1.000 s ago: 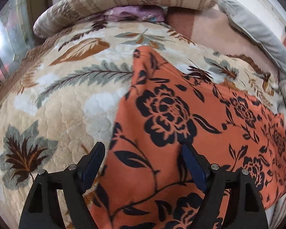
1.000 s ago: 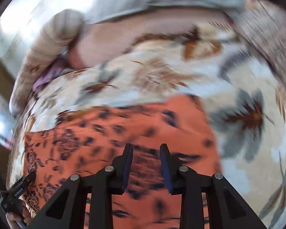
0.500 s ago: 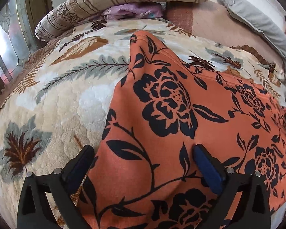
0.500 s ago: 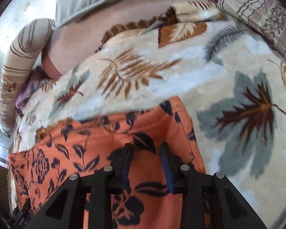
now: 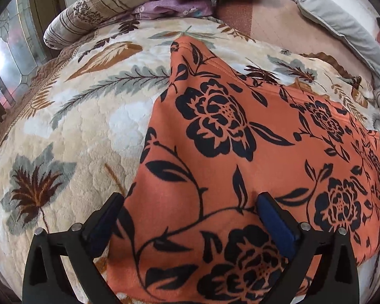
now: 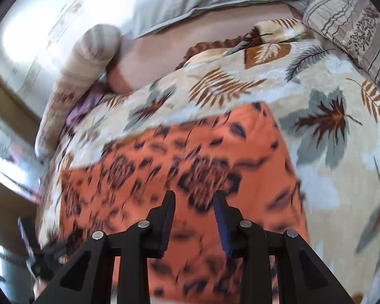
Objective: Fold small clothes
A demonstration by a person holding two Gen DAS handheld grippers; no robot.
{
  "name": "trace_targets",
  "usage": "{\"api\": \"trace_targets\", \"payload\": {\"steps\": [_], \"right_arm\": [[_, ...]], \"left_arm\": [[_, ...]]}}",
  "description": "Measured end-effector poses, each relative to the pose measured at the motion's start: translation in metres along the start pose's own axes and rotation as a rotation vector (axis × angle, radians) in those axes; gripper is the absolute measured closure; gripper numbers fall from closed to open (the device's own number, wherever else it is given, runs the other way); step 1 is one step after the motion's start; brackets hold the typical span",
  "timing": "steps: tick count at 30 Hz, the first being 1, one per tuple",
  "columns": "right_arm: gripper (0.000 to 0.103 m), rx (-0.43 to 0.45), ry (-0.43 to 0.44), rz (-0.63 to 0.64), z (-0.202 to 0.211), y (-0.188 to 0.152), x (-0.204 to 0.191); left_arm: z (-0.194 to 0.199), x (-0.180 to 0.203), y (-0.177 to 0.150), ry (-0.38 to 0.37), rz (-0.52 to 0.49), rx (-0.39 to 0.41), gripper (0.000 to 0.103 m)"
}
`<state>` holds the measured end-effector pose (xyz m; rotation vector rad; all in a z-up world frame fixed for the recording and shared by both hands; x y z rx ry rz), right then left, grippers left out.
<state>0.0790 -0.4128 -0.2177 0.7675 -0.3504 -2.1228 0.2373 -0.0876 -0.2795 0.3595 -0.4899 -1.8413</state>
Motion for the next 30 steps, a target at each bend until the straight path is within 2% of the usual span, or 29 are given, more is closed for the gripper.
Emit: {"api": "trace_targets", "payload": {"steps": [5,9,10,12,14,20,23,24,25,27,30], "right_arm": [[0.068,-0.038,-0.027,0.061,0.002,-0.038,-0.014],[0.068,-0.171,-0.095,0.067,-0.034,-0.052,-0.007],[0.068,-0.175,-0.098,0.066,-0.036,-0.053,-0.007],[0.068,-0.160,-0.087,0.070,-0.030,-0.049,-0.012],[0.068,-0.122,-0.040,0.056,-0.022,-0.043,-0.015],[0.068,-0.068,0.043,0.051,-0.021,-0.029,-0.028],[0.068,-0.135,0.087,0.080,-0.040,-0.036,-0.046],[0.067,-0.177,0.090,0.090,-0.051,-0.040,-0.048],[0.067,-0.203,0.067,0.105,-0.060,-0.046,-0.050],[0.067,-0.171,0.020,0.172,-0.061,-0.049,-0.059],[0.066,-0.160,0.041,0.180,-0.052,-0.045,-0.063]], "left_arm": [[0.005,0.002,-0.003,0.018,-0.025,0.018,0.000],[0.005,0.003,-0.003,0.022,-0.029,0.023,0.000],[0.005,0.003,-0.003,0.023,-0.031,0.023,0.000],[0.007,0.004,-0.002,0.028,-0.043,0.025,0.000],[0.011,0.006,0.000,0.040,-0.061,0.041,0.000],[0.040,0.026,0.010,-0.008,-0.124,0.172,0.000],[0.027,0.042,0.004,-0.052,-0.166,0.105,0.000],[0.017,0.049,-0.001,-0.049,-0.190,0.053,0.000],[0.009,0.055,-0.004,-0.001,-0.219,0.040,0.000],[0.011,0.061,-0.005,0.037,-0.253,0.075,0.000],[0.020,0.056,-0.001,0.002,-0.210,0.083,0.000]]}}
Point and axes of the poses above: each gripper's, at about its wrist camera, not at the fingertips, and z roughly against the way its jaws point, x to its right, y to its top, the point moved 3 cm from there along -z, roughly the way its jaws point, and after that the axes turned 2 degrees about -x, right-handed, at the moved point
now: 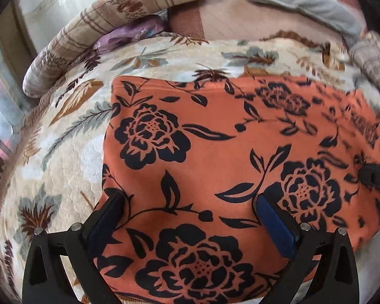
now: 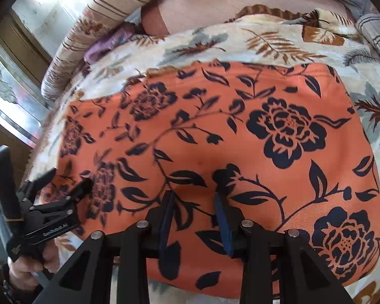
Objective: Fold small clothes
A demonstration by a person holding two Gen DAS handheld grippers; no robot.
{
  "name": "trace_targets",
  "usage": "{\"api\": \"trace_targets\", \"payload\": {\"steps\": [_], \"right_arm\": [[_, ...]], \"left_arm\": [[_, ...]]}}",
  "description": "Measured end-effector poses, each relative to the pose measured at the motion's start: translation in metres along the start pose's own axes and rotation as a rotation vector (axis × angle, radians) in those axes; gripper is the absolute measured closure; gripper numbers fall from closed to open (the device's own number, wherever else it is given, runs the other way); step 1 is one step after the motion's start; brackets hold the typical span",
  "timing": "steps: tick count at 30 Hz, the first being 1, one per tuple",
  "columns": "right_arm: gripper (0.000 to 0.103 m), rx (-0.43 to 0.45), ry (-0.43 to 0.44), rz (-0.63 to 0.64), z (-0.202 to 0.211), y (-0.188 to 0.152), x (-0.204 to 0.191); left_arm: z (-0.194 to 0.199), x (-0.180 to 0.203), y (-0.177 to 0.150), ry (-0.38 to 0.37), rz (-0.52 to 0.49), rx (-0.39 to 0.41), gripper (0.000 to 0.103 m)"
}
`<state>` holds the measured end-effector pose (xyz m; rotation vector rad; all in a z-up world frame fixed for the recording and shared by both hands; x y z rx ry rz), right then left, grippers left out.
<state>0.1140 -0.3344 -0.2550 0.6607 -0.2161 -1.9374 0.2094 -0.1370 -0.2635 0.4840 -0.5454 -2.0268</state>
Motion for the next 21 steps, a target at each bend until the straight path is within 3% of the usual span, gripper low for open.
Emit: {"api": "trace_targets", "payload": {"steps": [5,9,14,18,21], "right_arm": [[0.066,0.074,0.090,0.010,0.012,0.003,-0.011],[0.065,-0.032,0.071,0.041,-0.020,-0.007,-0.023],[0.065,0.028,0.075,0.055,-0.006,0.006,-0.029],[0.066,0.067,0.081,0.038,-0.007,0.027,-0.030],[0.065,0.021,0.088,0.016,-0.034,0.034,-0.029]], "left_arm": [[0.020,0.006,0.000,-0.046,-0.014,0.078,0.000],[-0.002,0.013,-0.009,0.004,-0.058,-0.022,0.000],[0.009,0.005,-0.003,0.013,-0.034,0.025,0.000],[0.016,-0.017,0.004,0.073,0.023,0.067,0.000],[-0.001,-0.032,0.002,0.138,0.041,0.002,0.000]]}}
Point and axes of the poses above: each gripper's, at about its wrist camera, not at the fingertips, and z roughly against the way its jaws point, x to its right, y to its top, the point moved 3 cm from there along -z, roughly the way its jaws point, and after that the axes turned 2 degrees about -x, right-handed, at the moved point
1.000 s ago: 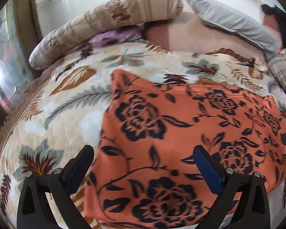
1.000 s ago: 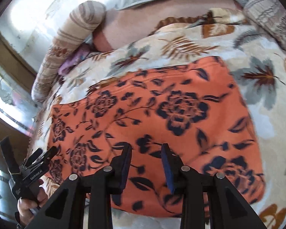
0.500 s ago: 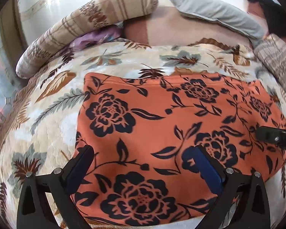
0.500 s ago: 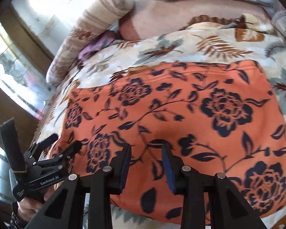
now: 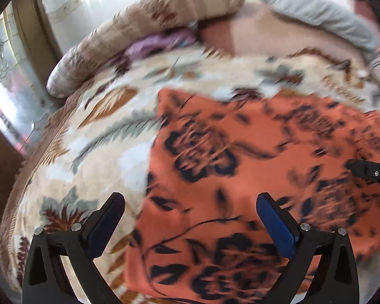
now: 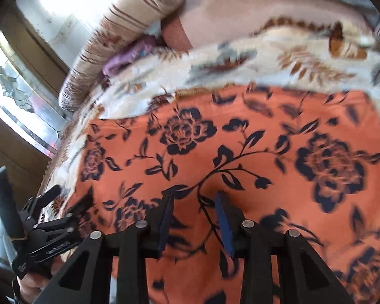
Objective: Fold small clothes
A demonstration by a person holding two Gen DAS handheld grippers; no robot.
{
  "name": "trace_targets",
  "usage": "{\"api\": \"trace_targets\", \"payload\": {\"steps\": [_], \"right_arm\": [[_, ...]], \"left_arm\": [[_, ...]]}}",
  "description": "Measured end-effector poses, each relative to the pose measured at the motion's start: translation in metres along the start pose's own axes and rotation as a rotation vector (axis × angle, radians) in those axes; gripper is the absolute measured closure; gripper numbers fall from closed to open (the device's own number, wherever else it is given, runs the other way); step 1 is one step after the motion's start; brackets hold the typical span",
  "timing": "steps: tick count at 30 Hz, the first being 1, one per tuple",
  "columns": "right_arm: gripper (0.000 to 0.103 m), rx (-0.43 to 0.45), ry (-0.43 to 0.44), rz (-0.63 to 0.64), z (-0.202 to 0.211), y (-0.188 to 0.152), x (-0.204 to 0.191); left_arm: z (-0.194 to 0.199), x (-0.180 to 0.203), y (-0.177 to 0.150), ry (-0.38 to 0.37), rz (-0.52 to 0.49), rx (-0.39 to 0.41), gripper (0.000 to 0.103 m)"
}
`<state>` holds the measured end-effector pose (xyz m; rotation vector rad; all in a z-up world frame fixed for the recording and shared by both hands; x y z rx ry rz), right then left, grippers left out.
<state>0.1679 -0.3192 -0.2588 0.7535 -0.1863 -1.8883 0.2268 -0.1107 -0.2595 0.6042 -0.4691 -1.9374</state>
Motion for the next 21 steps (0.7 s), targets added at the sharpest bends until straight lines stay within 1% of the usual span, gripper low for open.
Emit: {"api": "trace_targets", "payload": {"steps": [1,2,4,5,7,8,10,12,13,14,15,17,19,21], "right_arm": [[0.065,-0.017,-0.007,-0.008,-0.009,0.001,0.001],[0.065,0.005,-0.007,-0.006,-0.010,0.004,-0.001],[0.064,-0.003,-0.014,-0.005,-0.008,0.011,-0.007],[0.064,0.005,-0.005,-0.009,-0.005,0.016,-0.008],[0.064,0.052,0.031,-0.030,0.000,0.028,-0.011],[0.064,0.059,0.039,-0.044,-0.002,0.035,-0.012],[0.064,0.045,0.038,-0.069,-0.014,0.046,-0.014],[0.063,-0.023,0.037,-0.084,-0.041,0.055,-0.015],[0.064,-0.054,0.011,-0.099,-0.056,0.058,-0.013],[0.064,-0.037,0.006,-0.097,-0.058,0.061,-0.015],[0.064,-0.031,0.002,-0.088,-0.057,0.064,-0.017],[0.064,-0.050,-0.007,-0.072,-0.048,0.065,-0.020],[0.064,-0.038,0.001,-0.073,-0.034,0.062,-0.018],[0.064,-0.028,-0.016,-0.058,-0.013,0.051,-0.011]], "left_arm": [[-0.011,-0.001,-0.003,-0.006,-0.002,-0.049,0.000],[-0.017,-0.002,-0.005,-0.030,0.013,-0.075,0.000],[-0.016,-0.004,-0.003,-0.051,0.034,-0.066,0.000],[-0.014,-0.003,-0.001,-0.055,0.024,-0.060,0.000],[-0.011,-0.002,0.001,-0.061,0.022,-0.047,0.000],[-0.010,-0.002,0.002,-0.072,0.032,-0.039,0.000],[-0.005,-0.004,0.003,-0.093,0.044,-0.017,0.000],[-0.005,-0.005,0.005,-0.085,0.035,-0.008,0.000],[-0.006,-0.005,0.005,-0.085,0.035,-0.013,0.000],[-0.008,-0.005,0.005,-0.091,0.039,-0.020,0.000],[-0.008,-0.006,0.005,-0.097,0.045,-0.026,0.000],[-0.007,-0.006,0.005,-0.097,0.048,-0.024,0.000],[-0.003,-0.005,0.006,-0.090,0.043,-0.005,0.000],[0.003,-0.004,0.007,-0.094,0.042,0.020,0.000]]}}
Point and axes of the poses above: each gripper's, at about its wrist camera, not at the fingertips, and z roughly against the way its jaws point, x to its right, y to its top, the point moved 3 cm from there along -z, roughly the way its jaws point, and after that the axes turned 2 degrees about -x, right-handed, at the moved point
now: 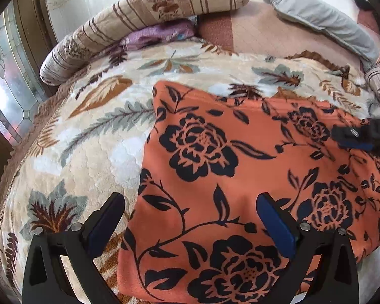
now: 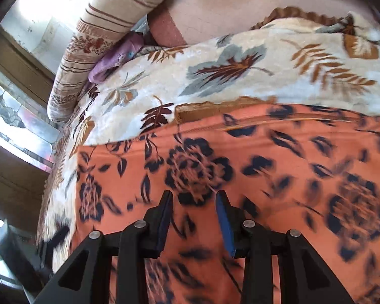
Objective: Fold small clothes
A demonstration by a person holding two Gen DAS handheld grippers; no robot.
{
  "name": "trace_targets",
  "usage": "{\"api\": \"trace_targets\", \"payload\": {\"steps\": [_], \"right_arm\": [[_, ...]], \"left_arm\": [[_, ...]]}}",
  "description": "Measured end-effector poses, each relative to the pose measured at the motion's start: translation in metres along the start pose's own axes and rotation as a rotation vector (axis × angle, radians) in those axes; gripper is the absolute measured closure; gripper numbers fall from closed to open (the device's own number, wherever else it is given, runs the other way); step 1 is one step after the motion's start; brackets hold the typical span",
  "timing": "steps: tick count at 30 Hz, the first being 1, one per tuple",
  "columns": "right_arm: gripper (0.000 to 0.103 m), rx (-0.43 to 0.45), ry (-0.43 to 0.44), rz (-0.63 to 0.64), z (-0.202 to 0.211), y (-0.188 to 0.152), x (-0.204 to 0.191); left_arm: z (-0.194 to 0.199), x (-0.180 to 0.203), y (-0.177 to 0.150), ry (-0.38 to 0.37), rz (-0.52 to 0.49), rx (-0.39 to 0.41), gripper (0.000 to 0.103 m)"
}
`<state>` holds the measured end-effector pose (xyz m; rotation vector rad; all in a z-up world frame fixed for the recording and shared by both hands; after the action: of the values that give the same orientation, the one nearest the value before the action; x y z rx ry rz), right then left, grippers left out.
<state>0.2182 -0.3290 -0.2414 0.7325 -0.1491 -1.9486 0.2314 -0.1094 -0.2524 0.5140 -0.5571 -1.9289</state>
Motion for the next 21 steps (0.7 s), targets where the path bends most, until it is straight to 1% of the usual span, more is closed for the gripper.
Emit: {"api": "trace_targets", "payload": {"steps": [2,5,10,15,21], "right_arm": [[0.064,0.018,-0.009,0.007,0.022,-0.012,0.009],[0.064,0.021,-0.023,-0.004,0.048,-0.033,0.024],[0.064,0.022,-0.048,-0.024,0.084,-0.074,0.048],[0.064,0.020,-0.049,-0.081,0.097,-0.098,0.068],[0.064,0.043,-0.026,-0.112,0.098,-0.103,0.079]], "left_arm": [[0.007,0.001,0.000,0.003,-0.006,0.029,0.000],[0.015,0.002,0.001,0.004,-0.012,0.058,0.000],[0.023,0.002,0.000,0.001,-0.010,0.077,0.000],[0.034,0.003,-0.002,-0.002,-0.013,0.086,0.000],[0.046,0.001,-0.009,0.015,-0.033,0.104,0.000]]}}
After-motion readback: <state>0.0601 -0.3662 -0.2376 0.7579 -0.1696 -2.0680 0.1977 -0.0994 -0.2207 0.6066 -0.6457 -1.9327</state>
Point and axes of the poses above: each gripper's, at about its wrist camera, not at the fingertips, and z roughly against the way its jaws point, x to its right, y to its top, the point moved 3 cm from there along -z, roughly the way its jaws point, and after that the axes turned 2 degrees about -x, right-handed, at the moved point
